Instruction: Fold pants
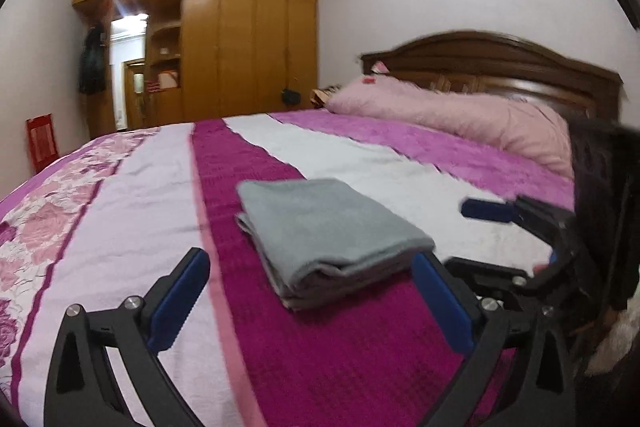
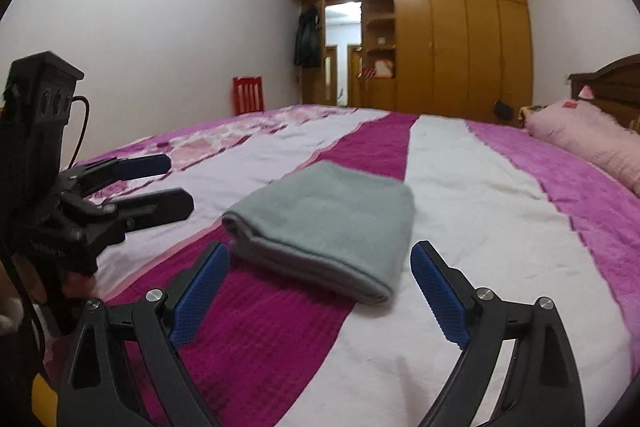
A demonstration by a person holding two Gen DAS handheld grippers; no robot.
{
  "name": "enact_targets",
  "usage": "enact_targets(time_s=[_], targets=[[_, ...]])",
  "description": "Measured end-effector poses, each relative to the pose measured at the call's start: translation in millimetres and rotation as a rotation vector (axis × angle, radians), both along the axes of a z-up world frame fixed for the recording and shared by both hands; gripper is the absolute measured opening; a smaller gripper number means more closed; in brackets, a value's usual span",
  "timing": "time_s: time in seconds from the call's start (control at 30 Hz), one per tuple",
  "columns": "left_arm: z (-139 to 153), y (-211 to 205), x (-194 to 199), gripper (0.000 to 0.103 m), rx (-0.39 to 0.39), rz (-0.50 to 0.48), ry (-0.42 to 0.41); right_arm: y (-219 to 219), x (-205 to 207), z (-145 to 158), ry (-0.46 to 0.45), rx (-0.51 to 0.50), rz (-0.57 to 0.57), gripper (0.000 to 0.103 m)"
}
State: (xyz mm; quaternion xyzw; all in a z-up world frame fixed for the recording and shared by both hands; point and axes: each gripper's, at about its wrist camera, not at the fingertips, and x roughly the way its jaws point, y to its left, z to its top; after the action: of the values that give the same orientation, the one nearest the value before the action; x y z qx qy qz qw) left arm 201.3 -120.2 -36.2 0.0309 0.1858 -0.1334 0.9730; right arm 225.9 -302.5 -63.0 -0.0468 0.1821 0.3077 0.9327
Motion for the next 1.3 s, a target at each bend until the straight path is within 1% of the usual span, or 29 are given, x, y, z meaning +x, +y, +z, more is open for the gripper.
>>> enact_targets(time_s=[0.03, 0.1, 0.2, 0.33, 0.43, 0.47, 0.53, 0.67, 0.73, 0.83, 0.9, 0.97, 1.3], targets=[[0, -3, 0, 0.103, 0.013, -0.004, -0.003, 2, -1, -2, 0.003, -0.010, 0.006, 0.094], [-1, 0, 1, 0.103, -0.007, -0.025, 0.003, 3, -4, -3, -0.005, -0.013, 0.010, 0.095], [-3, 6, 3, 0.103, -0.043, -0.036, 0.019, 4, -3, -4, 0.013, -0.010, 0.034, 0.098], [-2, 13, 2, 0.103, -0.080, -0.041, 0.016, 14, -2, -10, 0.026, -0.060, 0.049, 0.100], [-2, 10, 3, 0.103, -0.071, -0.051, 0.024, 18, -3, -11, 0.021, -0.084, 0.057, 0.100], [-2, 8, 3, 0.103, -0.062, -0.055, 0.026, 16, -3, -11, 0.017, -0.078, 0.052, 0.100], [-2, 5, 2, 0.103, -0.050, -0.061, 0.026, 7, -2, -9, 0.025, -0.031, 0.036, 0.100], [-3, 1, 3, 0.103, -0.029, -0.071, 0.032, -16, 5, -8, 0.080, 0.092, 0.016, 0.101], [-3, -1, 4, 0.103, -0.022, -0.076, 0.036, -22, 9, -9, 0.101, 0.128, 0.014, 0.101], [-4, -3, 4, 0.103, -0.013, -0.087, 0.039, -20, 7, -6, 0.096, 0.126, 0.023, 0.101], [-5, -5, 4, 0.103, -0.004, -0.093, 0.040, -14, 5, -4, 0.078, 0.094, 0.037, 0.101], [-5, -3, 4, 0.103, -0.015, -0.096, 0.041, -8, 1, -3, 0.062, 0.065, 0.036, 0.101], [-4, -4, 4, 0.103, -0.013, -0.097, 0.042, -8, 1, -3, 0.066, 0.062, 0.037, 0.101]])
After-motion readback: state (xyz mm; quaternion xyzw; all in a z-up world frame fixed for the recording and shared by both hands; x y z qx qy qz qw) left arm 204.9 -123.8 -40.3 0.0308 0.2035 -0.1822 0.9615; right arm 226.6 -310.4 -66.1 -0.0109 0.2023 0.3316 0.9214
